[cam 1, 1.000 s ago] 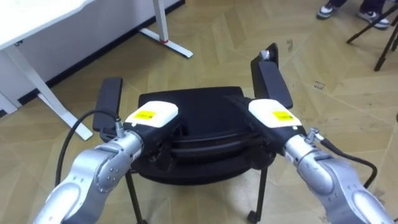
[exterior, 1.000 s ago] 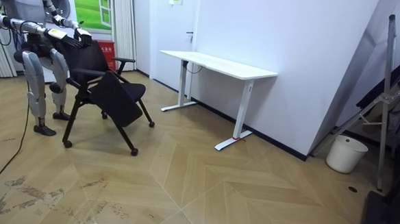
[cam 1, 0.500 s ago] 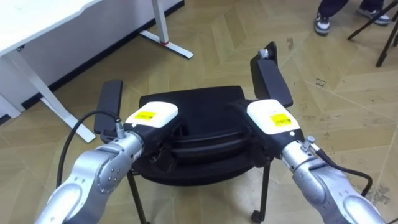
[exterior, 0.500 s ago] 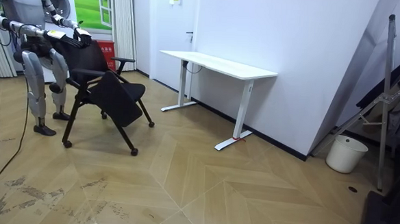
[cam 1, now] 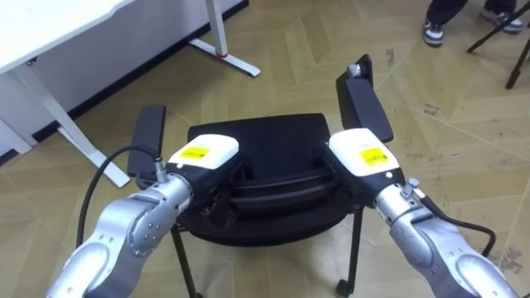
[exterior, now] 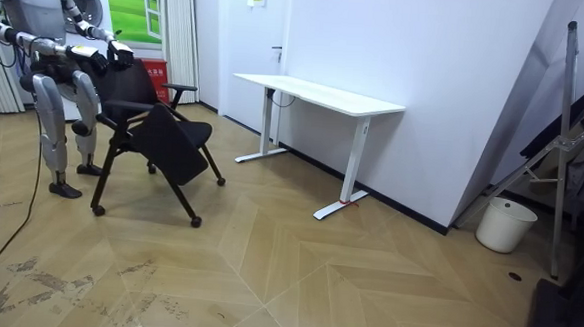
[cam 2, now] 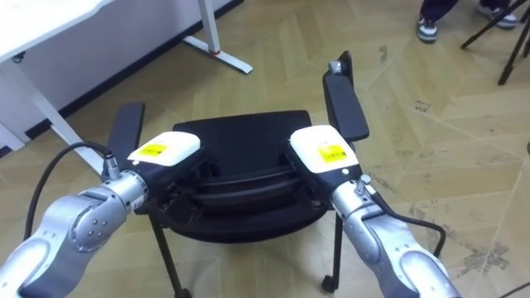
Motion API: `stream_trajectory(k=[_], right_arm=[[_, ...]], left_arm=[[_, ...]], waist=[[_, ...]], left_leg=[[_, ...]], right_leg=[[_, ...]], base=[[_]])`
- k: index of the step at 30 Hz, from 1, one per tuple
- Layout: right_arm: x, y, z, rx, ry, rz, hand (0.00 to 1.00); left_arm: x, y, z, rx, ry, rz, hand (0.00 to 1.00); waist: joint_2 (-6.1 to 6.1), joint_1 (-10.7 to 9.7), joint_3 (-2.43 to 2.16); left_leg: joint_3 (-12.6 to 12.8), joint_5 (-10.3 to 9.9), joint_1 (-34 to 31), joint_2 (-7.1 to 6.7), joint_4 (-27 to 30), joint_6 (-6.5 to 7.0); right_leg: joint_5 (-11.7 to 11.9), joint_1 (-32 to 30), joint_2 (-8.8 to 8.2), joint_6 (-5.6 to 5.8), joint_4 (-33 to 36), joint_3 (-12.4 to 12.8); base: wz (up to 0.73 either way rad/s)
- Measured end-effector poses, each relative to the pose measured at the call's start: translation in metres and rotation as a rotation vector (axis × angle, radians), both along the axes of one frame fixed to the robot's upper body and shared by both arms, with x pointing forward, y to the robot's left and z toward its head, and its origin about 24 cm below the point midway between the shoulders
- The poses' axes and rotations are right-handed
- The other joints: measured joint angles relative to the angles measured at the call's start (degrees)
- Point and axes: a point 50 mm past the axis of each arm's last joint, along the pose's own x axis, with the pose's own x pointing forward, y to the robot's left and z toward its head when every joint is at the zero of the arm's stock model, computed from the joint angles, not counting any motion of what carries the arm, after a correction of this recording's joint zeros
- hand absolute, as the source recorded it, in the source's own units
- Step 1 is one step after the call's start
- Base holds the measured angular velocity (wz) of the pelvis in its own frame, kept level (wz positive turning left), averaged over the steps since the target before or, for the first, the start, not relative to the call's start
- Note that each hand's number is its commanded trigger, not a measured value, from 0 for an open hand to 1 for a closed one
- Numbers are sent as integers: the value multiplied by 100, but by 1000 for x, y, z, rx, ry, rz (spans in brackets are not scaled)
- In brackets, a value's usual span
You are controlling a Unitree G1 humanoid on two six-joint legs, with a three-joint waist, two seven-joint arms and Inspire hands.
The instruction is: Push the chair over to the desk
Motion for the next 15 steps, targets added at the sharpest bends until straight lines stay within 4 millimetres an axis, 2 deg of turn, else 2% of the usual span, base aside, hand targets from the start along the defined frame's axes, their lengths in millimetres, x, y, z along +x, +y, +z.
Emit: stream_trajectory(k=[15], right_arm=[[-1,-1,1,0,-16,13,100]], left_arm=[[2,0,3,12,-1,-12,100]], waist=[[-33,56,-15]], left_leg=[[0,0,-22,-1,-1,0]], right_leg=[[2,-2,-3,1,-31,-30]], base=[[0]])
